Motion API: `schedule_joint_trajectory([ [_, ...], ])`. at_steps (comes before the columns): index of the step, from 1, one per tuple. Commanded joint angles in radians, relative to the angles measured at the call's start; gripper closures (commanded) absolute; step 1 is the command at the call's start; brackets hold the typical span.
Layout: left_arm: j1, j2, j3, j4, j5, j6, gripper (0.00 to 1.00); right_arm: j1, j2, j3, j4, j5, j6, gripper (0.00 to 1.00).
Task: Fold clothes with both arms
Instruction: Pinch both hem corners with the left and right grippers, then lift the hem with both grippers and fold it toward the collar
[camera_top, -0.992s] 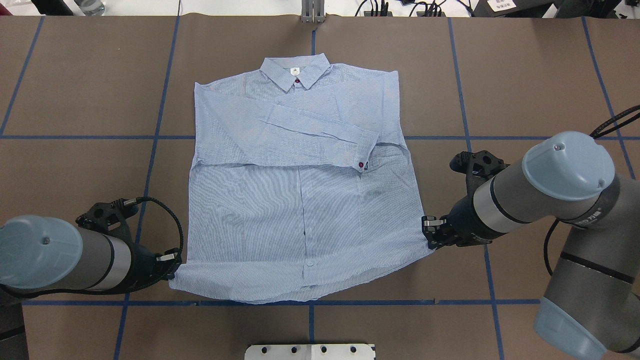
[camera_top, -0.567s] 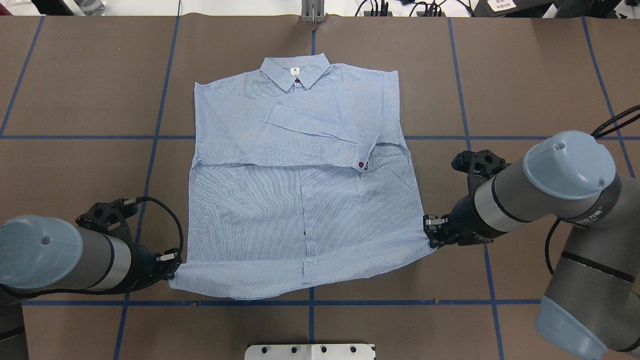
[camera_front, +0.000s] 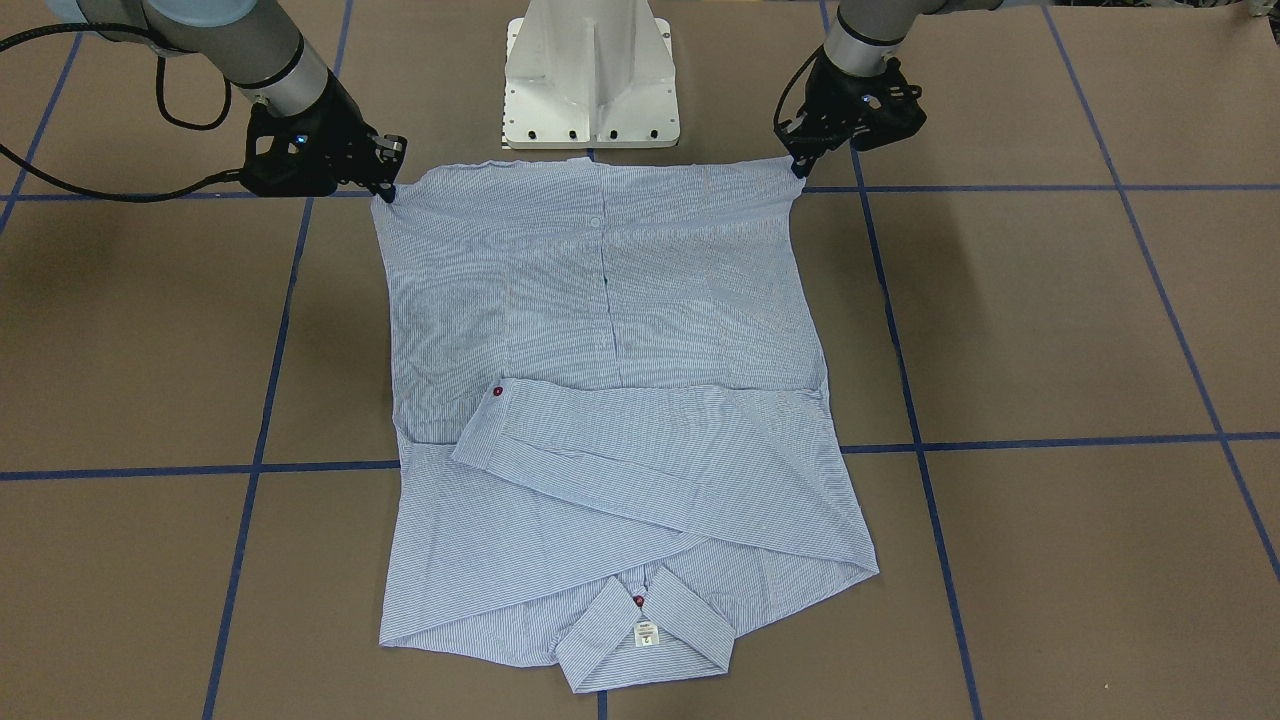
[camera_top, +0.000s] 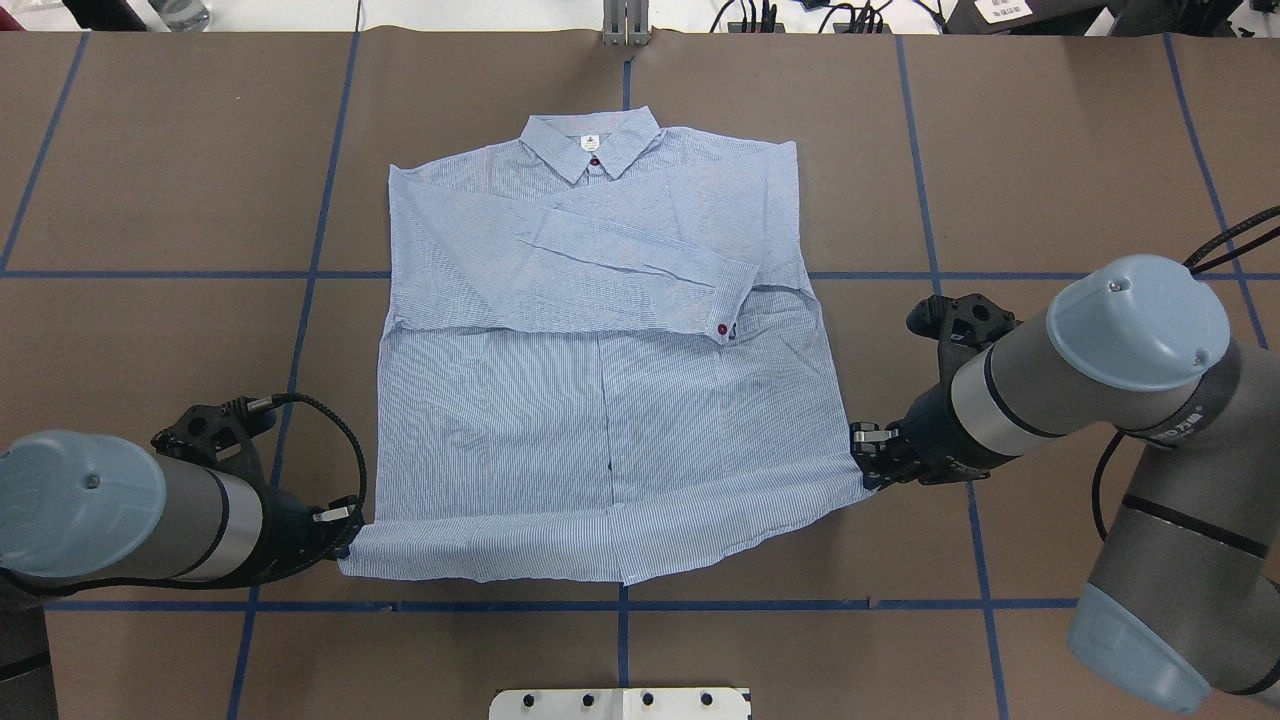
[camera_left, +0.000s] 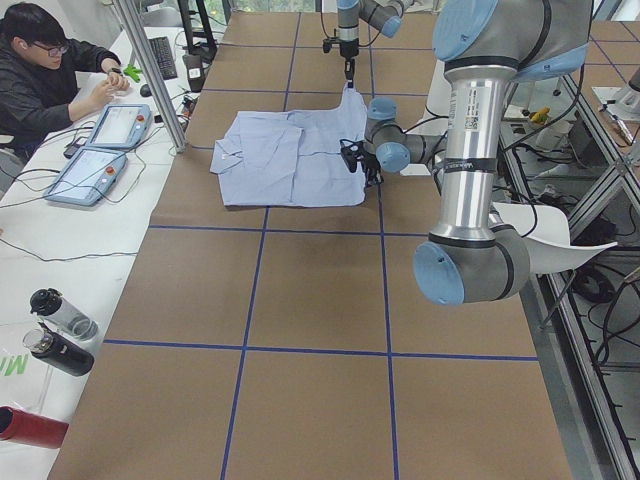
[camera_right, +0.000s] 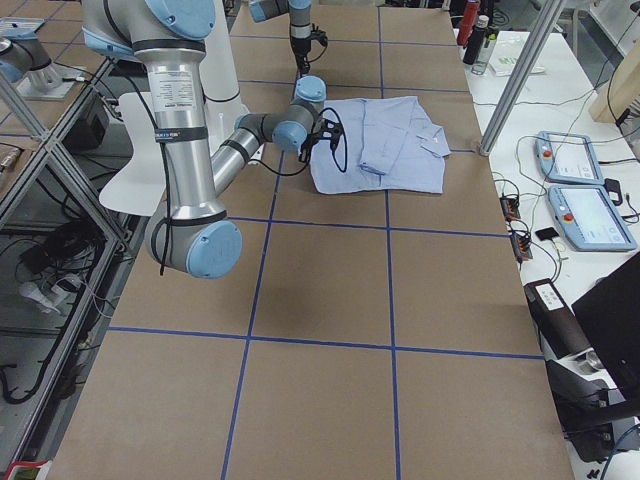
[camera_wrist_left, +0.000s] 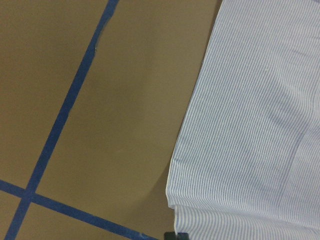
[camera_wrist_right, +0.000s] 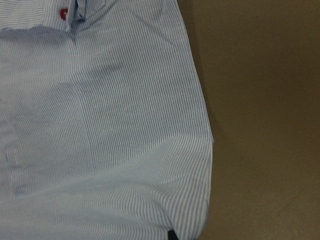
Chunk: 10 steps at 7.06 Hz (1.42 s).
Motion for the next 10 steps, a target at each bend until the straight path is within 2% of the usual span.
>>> schedule_joint_trajectory([
  [1,-0.006,-0.015,-0.004,0.000,-0.007,0.001,1.00,0.021,0.007,-0.005,0.003,0.001,-0.001,1.00],
  [3,-0.070,-0.038,-0.003,0.002,-0.055,0.011,1.00,0.053,0.042,-0.032,0.005,0.000,-0.003,1.00],
  [4,-0.112,-0.044,-0.003,0.003,-0.075,0.014,1.00,0.076,0.087,-0.078,0.005,0.001,-0.006,1.00],
  [6,-0.216,-0.069,0.014,0.006,-0.114,0.101,1.00,0.136,0.139,-0.124,0.003,0.003,-0.015,1.00],
  [10,-0.428,-0.248,0.194,0.017,-0.237,0.253,1.00,0.279,0.257,-0.245,0.005,0.040,-0.015,1.00],
])
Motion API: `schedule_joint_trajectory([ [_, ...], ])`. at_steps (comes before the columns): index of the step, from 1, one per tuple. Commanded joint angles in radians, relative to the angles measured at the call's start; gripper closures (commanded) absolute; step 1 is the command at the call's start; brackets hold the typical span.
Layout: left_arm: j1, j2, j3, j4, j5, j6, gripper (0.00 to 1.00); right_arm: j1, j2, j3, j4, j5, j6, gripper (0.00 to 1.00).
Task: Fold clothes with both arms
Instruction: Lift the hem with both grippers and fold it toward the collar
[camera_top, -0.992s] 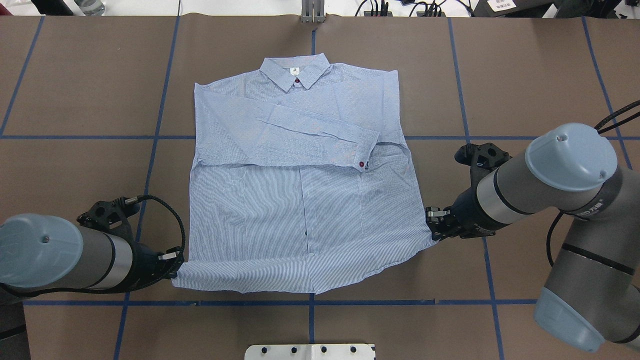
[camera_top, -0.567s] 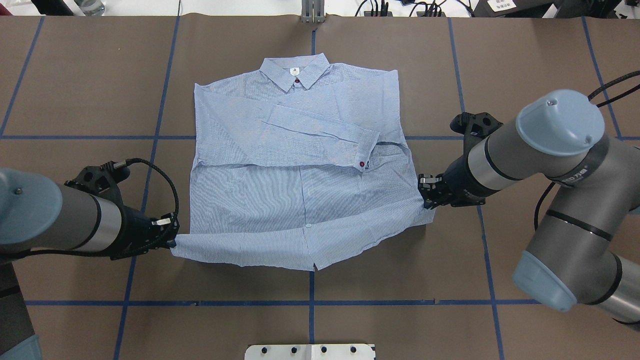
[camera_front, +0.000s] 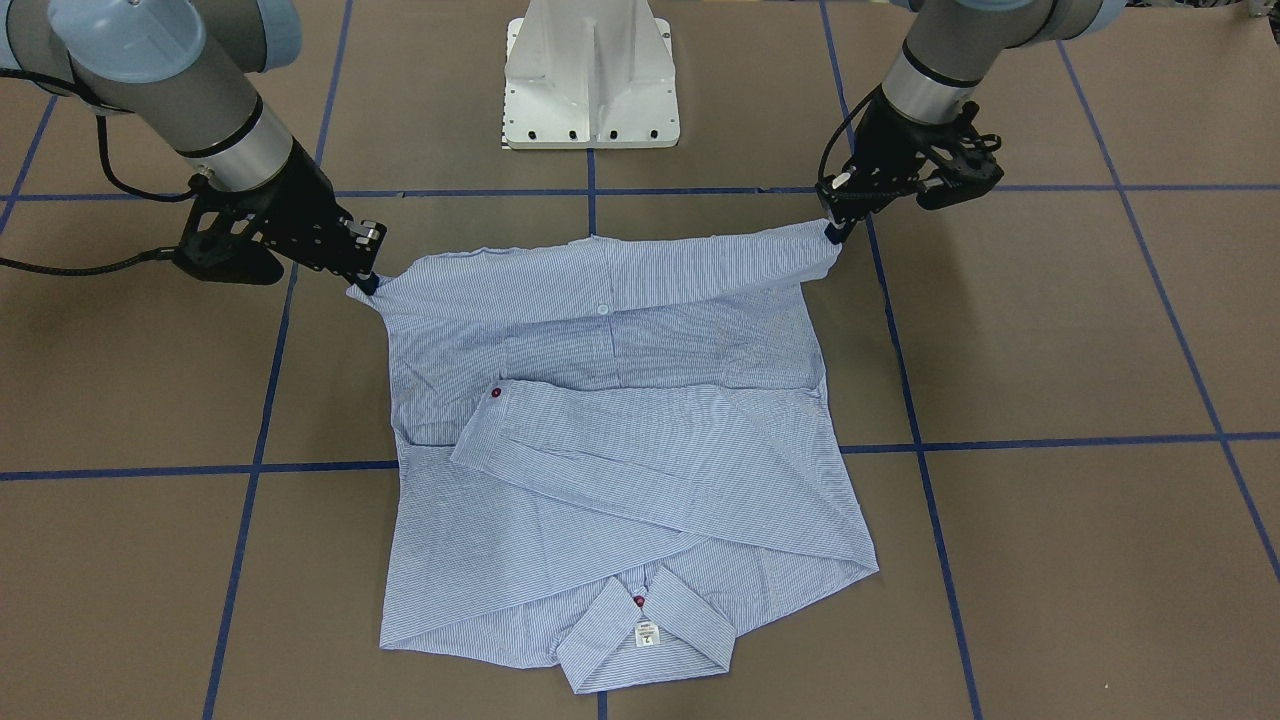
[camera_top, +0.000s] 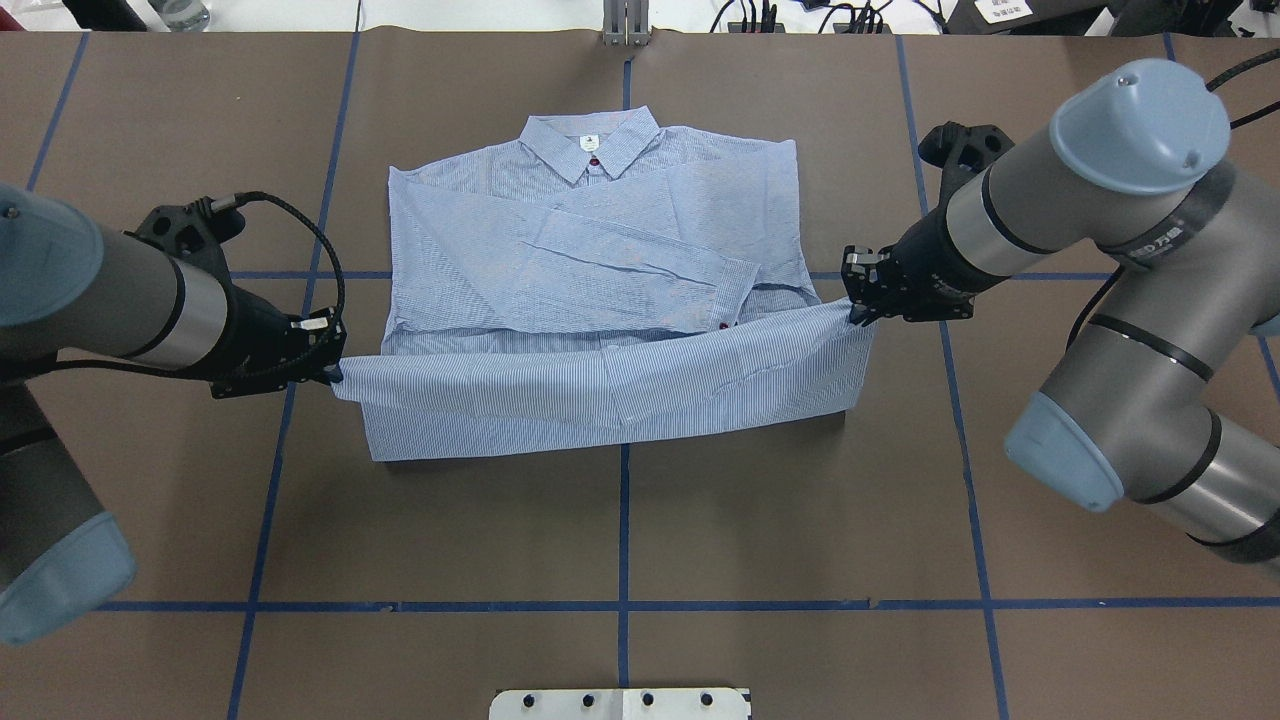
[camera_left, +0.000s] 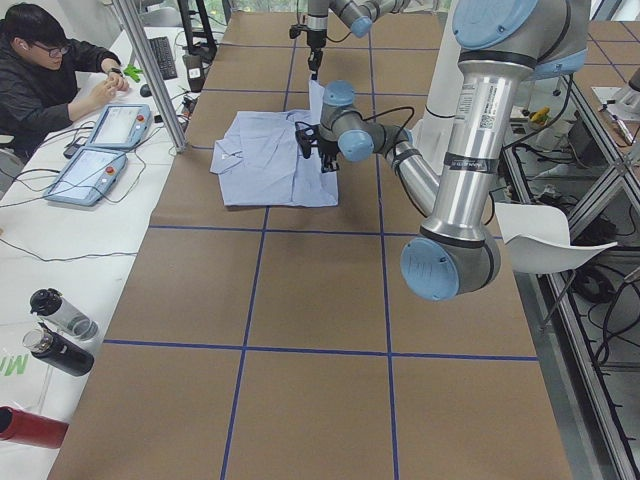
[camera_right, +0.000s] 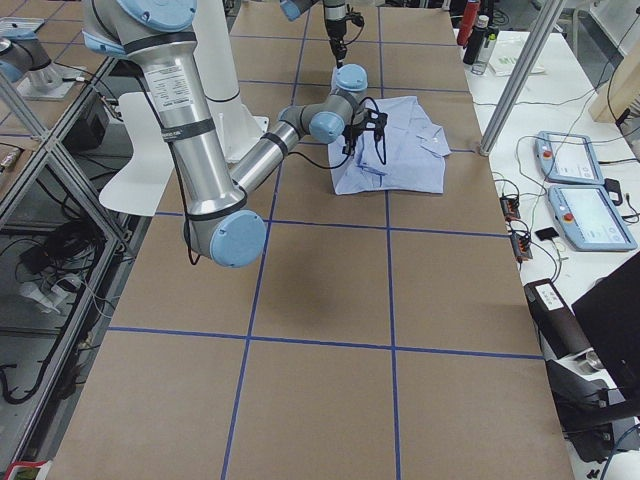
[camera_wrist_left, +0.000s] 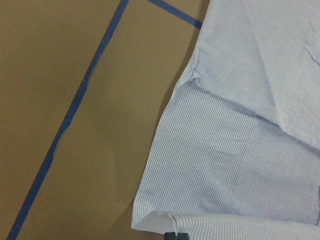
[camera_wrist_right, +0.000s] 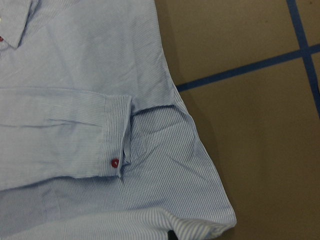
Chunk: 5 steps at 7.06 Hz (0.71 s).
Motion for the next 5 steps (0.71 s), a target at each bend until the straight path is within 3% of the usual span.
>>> schedule_joint_trajectory([
  [1,-0.108,-0.119,0.122,-0.001,-0.056,0.044,1.00,0.058,0.080,-0.101,0.002,0.006,-0.012,1.00],
  [5,-0.193,-0.214,0.301,-0.016,-0.061,0.173,1.00,0.113,0.230,-0.348,0.149,0.021,-0.017,1.00],
])
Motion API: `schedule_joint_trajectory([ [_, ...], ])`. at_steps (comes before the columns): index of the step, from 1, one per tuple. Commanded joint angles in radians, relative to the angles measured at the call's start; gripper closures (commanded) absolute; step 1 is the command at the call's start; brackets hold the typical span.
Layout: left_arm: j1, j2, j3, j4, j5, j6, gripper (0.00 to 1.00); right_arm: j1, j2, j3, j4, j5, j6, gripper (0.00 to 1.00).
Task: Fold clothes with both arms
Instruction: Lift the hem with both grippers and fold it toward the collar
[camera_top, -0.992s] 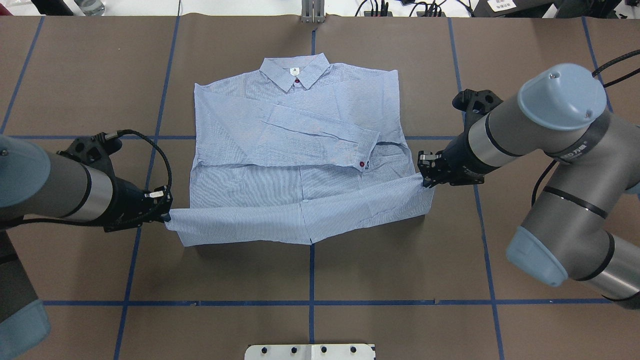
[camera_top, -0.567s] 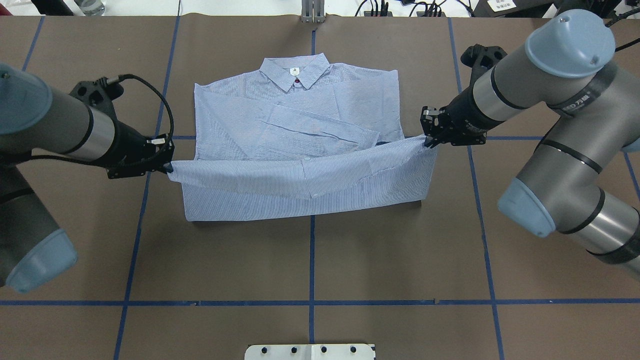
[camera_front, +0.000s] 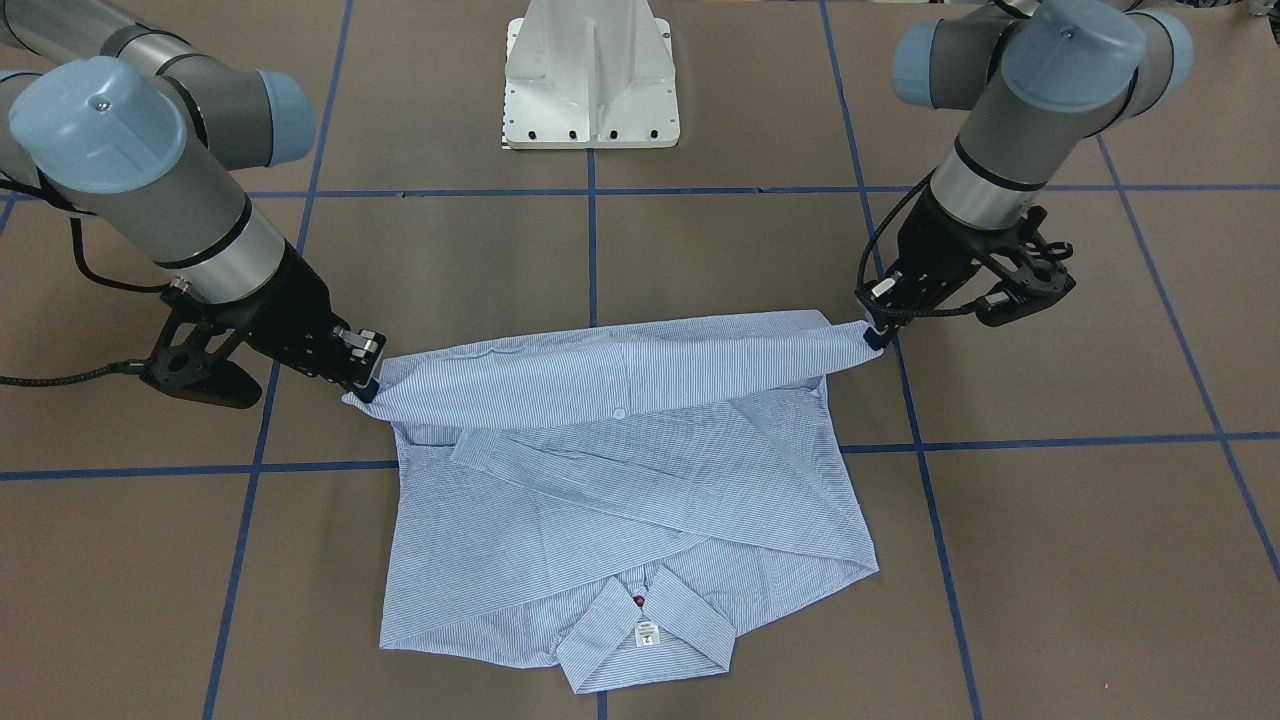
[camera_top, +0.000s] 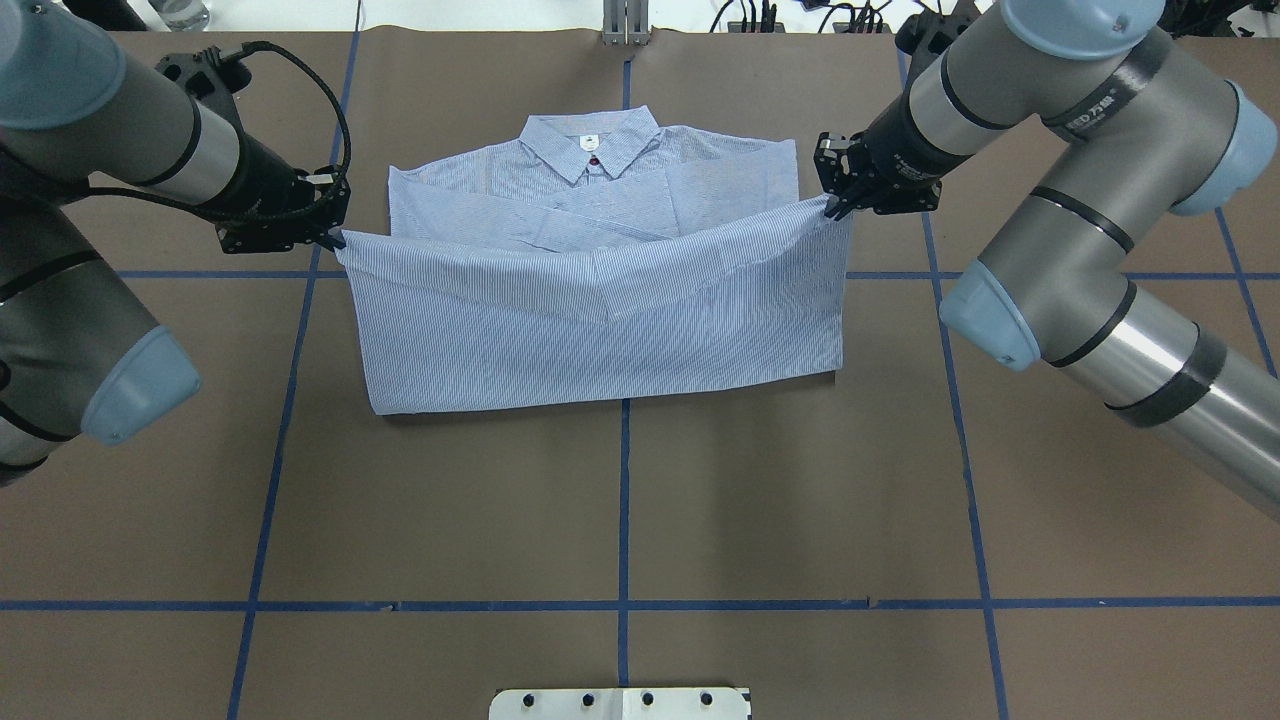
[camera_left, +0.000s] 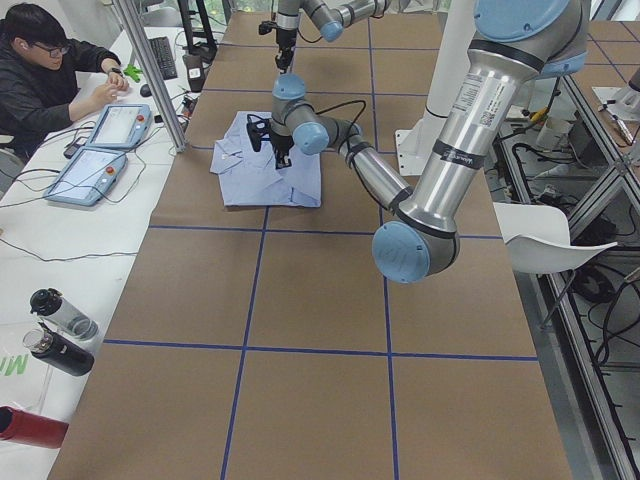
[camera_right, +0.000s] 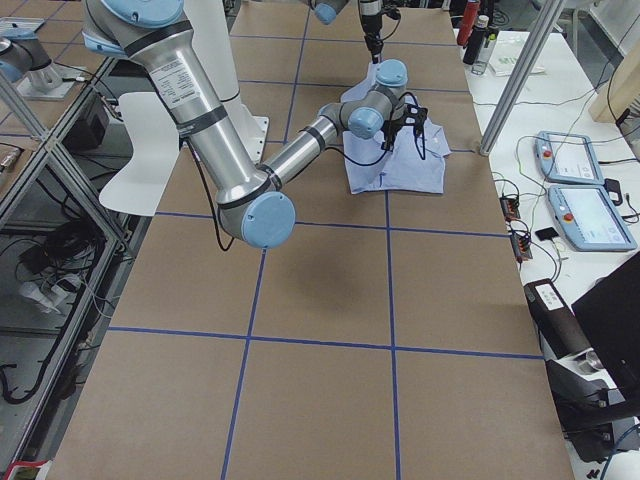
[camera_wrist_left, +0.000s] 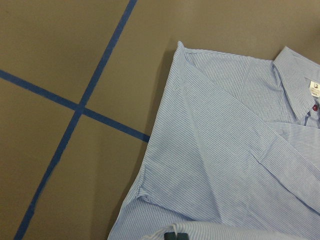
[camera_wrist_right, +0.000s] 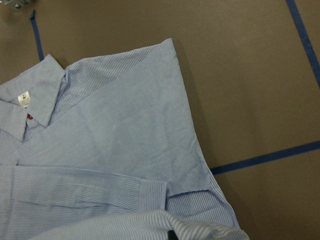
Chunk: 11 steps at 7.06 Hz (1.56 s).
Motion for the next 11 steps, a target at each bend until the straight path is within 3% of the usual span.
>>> schedule_joint_trajectory([
  [1,-0.019,-0.038,0.076,-0.034,-0.002,0.025,1.00,0.014,0.077,-0.118,0.039,0.006,-0.002,1.00],
  [6,-0.042,-0.110,0.341,-0.264,0.000,0.022,1.00,0.018,0.163,-0.351,0.183,0.003,-0.005,1.00],
  [11,-0.057,-0.155,0.455,-0.343,0.000,0.022,1.00,0.046,0.200,-0.406,0.183,0.005,-0.013,1.00],
])
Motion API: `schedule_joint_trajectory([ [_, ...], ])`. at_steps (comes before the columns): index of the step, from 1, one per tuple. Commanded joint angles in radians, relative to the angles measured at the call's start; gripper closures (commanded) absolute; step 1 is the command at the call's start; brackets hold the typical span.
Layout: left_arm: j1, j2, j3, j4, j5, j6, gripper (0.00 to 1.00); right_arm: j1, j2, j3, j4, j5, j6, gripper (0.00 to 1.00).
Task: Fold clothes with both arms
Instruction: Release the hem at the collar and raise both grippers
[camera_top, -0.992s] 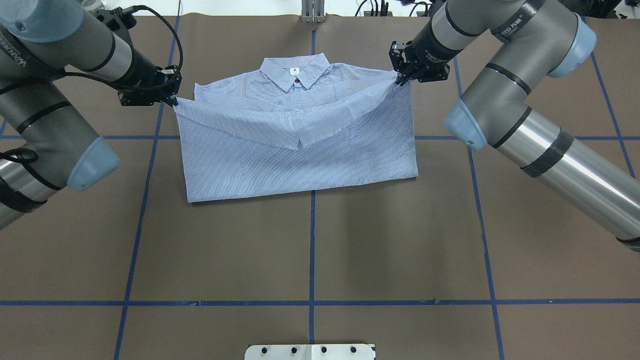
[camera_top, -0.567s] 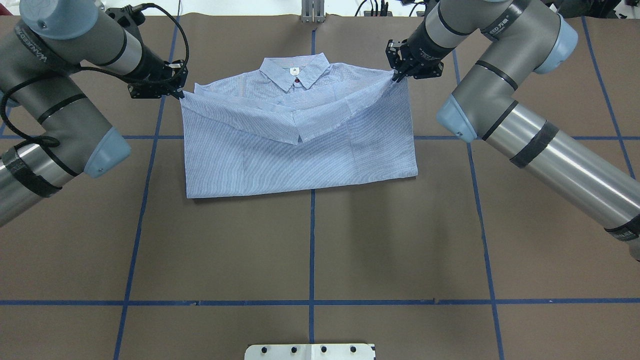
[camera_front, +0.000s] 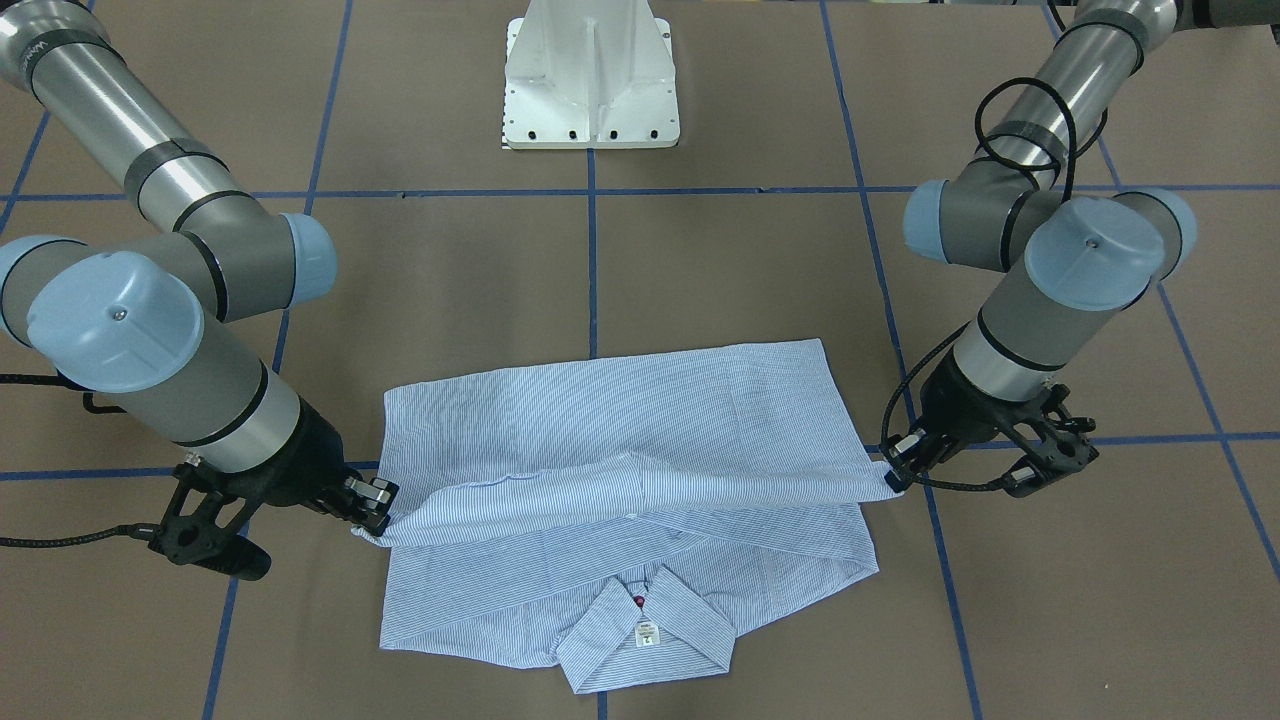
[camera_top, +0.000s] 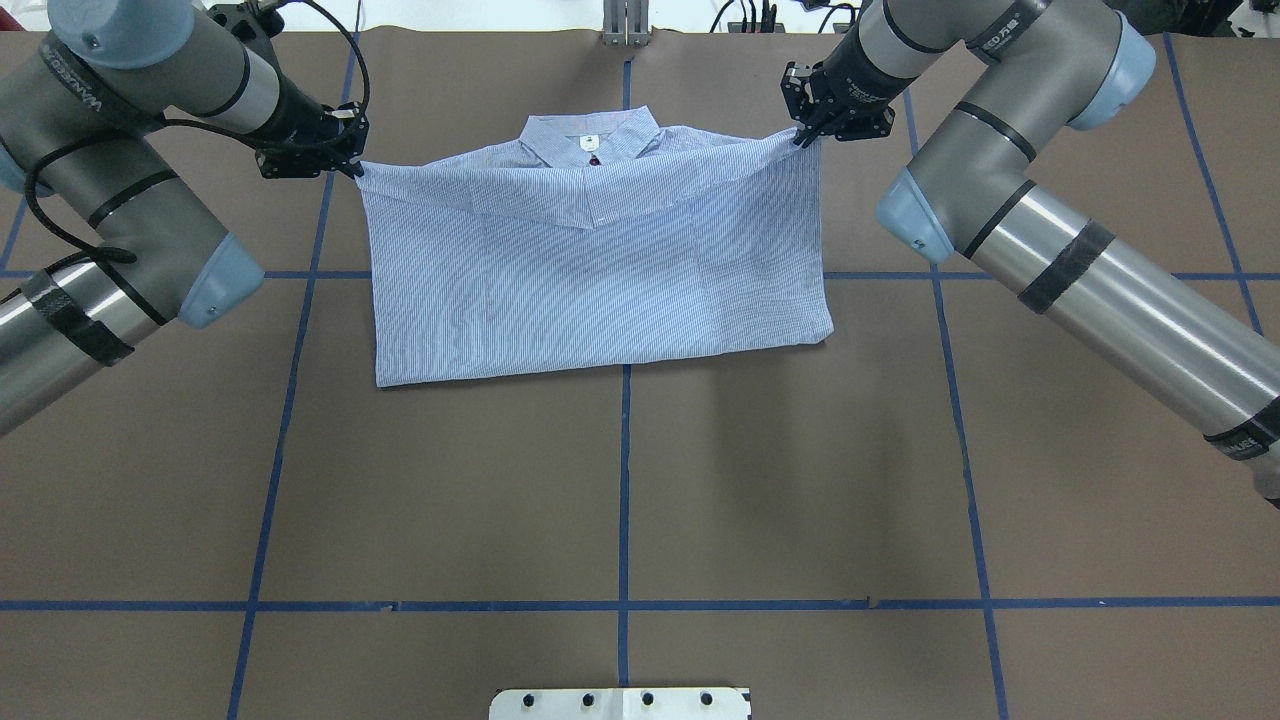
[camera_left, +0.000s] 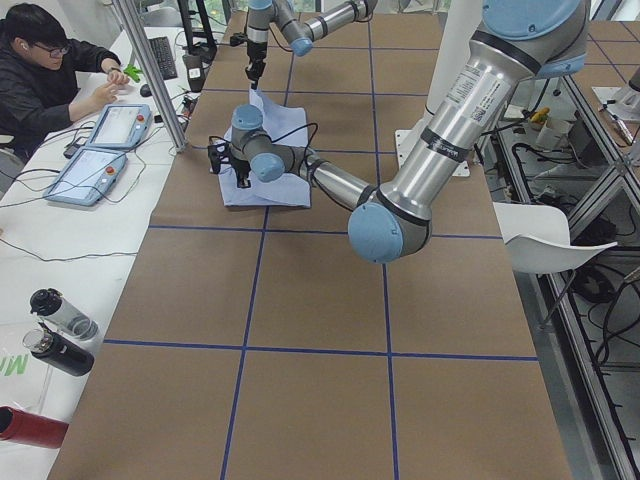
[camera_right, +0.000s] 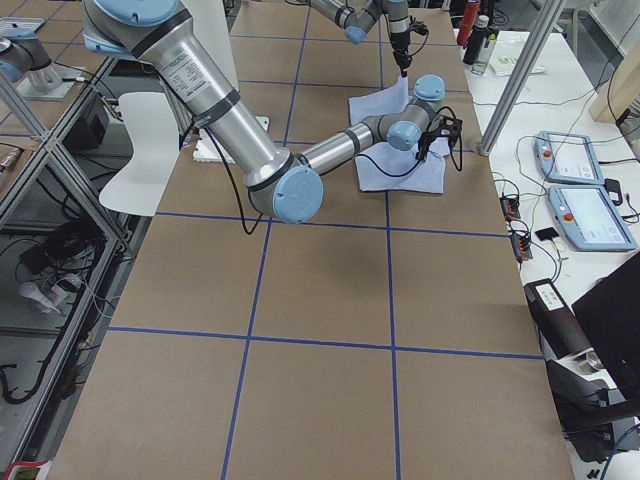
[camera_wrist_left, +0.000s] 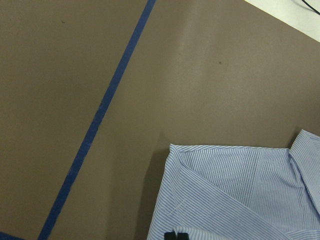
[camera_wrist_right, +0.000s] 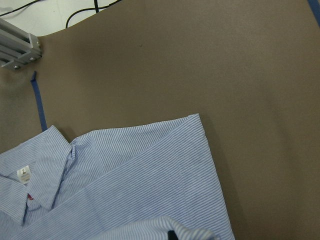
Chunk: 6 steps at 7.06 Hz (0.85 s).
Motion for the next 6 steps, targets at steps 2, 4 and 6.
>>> schedule_joint_trajectory([
  [2,-0.001,-0.007,0.014,-0.019,0.000,-0.002,1.00,-0.008,0.022,-0.029,0.000,0.000,-0.003,1.00],
  [4,0.001,-0.007,0.005,-0.020,-0.002,-0.005,1.00,-0.019,0.022,-0.029,0.003,0.000,-0.006,1.00],
  [6,0.002,-0.007,0.001,-0.020,0.000,-0.008,0.53,-0.020,0.010,-0.029,0.028,-0.001,-0.005,0.45],
])
